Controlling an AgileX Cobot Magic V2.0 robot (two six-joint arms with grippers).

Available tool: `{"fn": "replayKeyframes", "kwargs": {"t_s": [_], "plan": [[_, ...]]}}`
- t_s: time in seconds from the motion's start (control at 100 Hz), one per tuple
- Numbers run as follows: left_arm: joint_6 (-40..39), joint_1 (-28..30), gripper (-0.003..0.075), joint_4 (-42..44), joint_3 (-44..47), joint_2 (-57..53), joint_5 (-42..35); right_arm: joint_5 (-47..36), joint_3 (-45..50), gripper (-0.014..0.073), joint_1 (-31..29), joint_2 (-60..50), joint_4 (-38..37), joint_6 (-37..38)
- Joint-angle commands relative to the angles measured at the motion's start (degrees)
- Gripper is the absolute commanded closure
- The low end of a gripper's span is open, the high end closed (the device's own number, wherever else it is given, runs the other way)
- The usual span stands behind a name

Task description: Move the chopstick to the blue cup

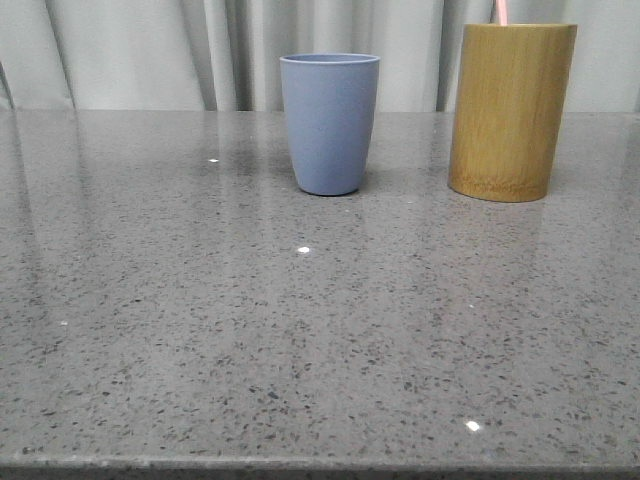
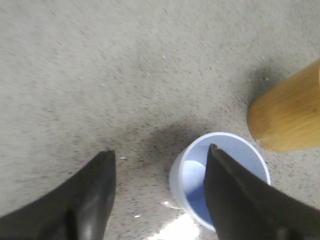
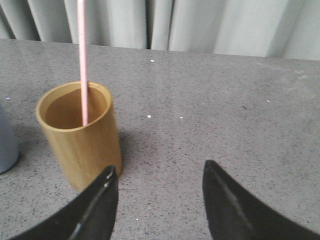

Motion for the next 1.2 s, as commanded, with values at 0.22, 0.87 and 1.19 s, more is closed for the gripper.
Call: {"fn": "replayKeyframes", "kwargs": {"t_s": [0.22, 0.87, 1.19], "plan": [[-3.21, -0.4, 0.0386, 11.33, 2.47, -14.5, -0.12, -4.61, -4.32, 0.0192, 2.14, 1.78, 0.06, -0.25], [-6.02, -0.4, 0.0386, 16.61, 49.92, -51.76, -17.66, -2.33, -20.44, 0.0192, 4.66, 17.95, 2.32, -0.25], [-7.88, -0.4, 0.0386, 16.49, 64.98, -67.87, -21.34, 1.38, -31.9, 0.0151, 7.47, 28.74, 3.86, -0.79]]}}
